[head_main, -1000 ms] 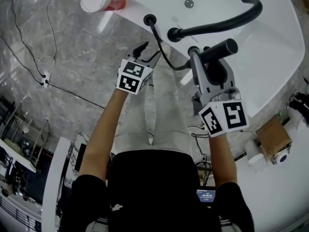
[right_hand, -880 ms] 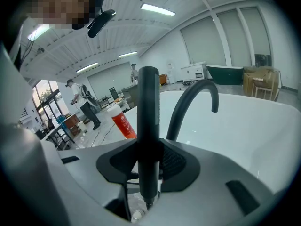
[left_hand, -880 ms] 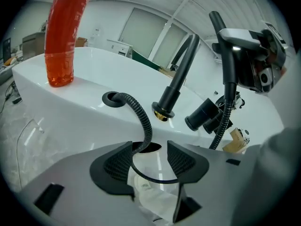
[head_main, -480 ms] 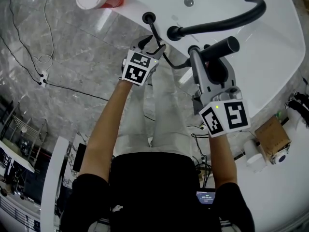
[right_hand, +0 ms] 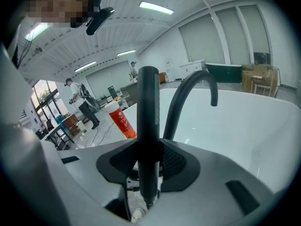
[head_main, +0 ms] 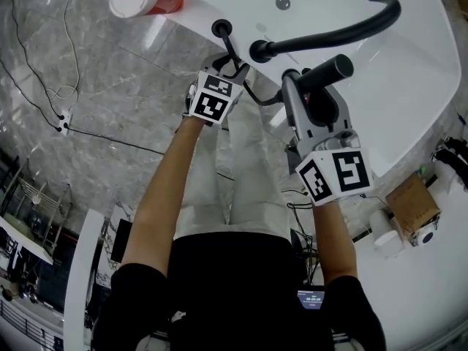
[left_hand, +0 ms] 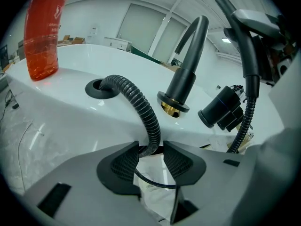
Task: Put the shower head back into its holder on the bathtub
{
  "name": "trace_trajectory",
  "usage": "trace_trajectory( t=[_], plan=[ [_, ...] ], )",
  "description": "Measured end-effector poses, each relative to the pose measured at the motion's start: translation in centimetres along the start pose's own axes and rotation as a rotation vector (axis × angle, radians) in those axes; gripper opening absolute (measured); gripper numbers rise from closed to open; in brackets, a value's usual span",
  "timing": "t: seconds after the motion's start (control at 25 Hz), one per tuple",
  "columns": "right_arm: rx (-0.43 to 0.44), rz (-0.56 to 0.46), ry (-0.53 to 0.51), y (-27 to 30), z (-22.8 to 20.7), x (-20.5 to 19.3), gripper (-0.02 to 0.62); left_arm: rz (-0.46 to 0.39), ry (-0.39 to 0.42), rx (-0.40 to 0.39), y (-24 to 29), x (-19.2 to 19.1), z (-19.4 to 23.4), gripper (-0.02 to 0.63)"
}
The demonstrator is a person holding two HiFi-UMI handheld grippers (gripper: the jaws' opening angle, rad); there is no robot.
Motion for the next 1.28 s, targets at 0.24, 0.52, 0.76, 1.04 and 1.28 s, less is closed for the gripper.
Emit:
trace_trajectory(
  t=[0.24, 0.52, 0.76, 1.04, 1.28],
  plan=[
    [-0.001, 0.006, 0.001, 0.2, 0.1, -0.1, 0.143, 0.015, 0.016, 0.016, 0.0, 0.0, 0.4, 0.108],
    [0.007, 0.014, 0.002, 1.0, 0.4, -0.3, 0.143, 0.021, -0.009, -0.012, 0.1, -0.3, 0.5, 0.071],
    [0.01, 0.013, 0.007, 1.3, 0.2, 0.0, 0.143, 0.011, -0.006, -0.043, -0.8, -0.2, 0.2, 0.069],
    [0.019, 0.008, 0.009, 1.4, 0.5, 0.5, 0.143, -0.016, -0.019, -0.053, -3.4, 0.3, 0.1, 0.069],
    [0.032, -0.002, 0.008, 1.4, 0.8, 1.0, 0.143, -0.006, -0.039, -0.036, -4.9, 0.7, 0.6, 0.069]
  ],
)
Point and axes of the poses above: the fingertips, and each gripper's own axes: y forward along the fingers, z to its left, x out of its top, the point moved 2 cm from there along -y, backward along the fingers, and after that the axes turned 12 degrees about z, right-handed, at the moved point
